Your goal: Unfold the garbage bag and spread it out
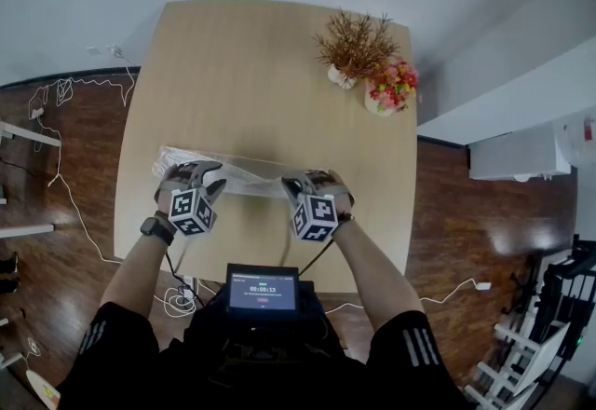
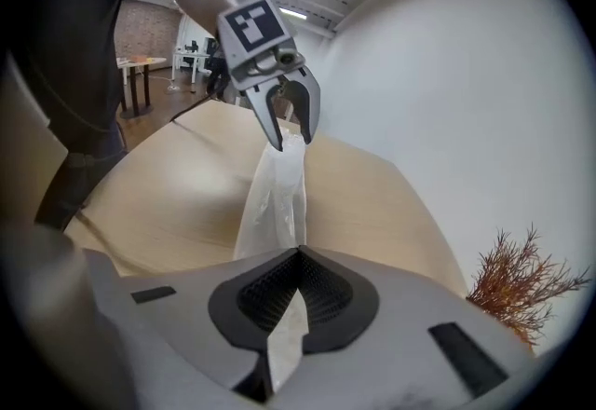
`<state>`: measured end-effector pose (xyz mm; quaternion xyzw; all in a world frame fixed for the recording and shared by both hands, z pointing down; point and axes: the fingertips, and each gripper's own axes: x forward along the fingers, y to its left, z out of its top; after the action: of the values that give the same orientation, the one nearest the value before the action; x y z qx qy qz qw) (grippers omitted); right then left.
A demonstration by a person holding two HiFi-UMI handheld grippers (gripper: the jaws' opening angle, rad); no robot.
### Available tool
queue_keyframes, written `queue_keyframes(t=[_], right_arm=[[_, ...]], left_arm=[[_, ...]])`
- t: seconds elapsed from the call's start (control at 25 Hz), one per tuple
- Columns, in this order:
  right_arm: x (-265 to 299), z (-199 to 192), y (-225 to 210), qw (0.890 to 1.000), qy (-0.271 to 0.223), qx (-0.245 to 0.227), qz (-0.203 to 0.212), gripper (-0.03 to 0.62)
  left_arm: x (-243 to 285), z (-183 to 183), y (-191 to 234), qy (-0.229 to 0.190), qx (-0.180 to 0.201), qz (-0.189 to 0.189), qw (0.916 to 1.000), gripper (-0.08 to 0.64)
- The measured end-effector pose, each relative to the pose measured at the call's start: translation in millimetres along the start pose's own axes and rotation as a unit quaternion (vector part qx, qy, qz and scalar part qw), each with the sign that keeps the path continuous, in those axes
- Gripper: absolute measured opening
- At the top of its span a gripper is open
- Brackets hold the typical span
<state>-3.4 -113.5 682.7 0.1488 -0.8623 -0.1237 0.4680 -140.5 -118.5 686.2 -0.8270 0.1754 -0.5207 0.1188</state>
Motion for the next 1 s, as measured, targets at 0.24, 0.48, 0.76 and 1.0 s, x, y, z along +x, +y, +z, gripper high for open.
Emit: queue_keyframes(t=[0.24, 0.48, 0.76, 1.0], right_arm=[[-17.2, 19.5, 8.8, 0.999, -0.015, -0.045, -0.015, 0.018], [-24.2, 31.5, 21.9, 0.997, -0.023, -0.069, -0.025, 0.018], [-30.3, 34.3, 35.0, 0.997, -0.020, -0.077, -0.019, 0.018], [-32.7, 37.1, 40.9, 0.995, -0.018, -0.095, -0.021, 0.018]], left_arm=[[4.3, -63.8, 20.7, 0.088, 0.083, -0.077, 0.9897, 0.172], [18.0, -109.1, 10.3, 0.142, 0.141, -0.176, 0.9638, 0.173], [36.3, -129.2, 17.1, 0.163, 0.160, -0.170, 0.9585, 0.181], [47.3, -112.3, 33.1, 0.148, 0.196, -0.128, 0.9608, 0.181]])
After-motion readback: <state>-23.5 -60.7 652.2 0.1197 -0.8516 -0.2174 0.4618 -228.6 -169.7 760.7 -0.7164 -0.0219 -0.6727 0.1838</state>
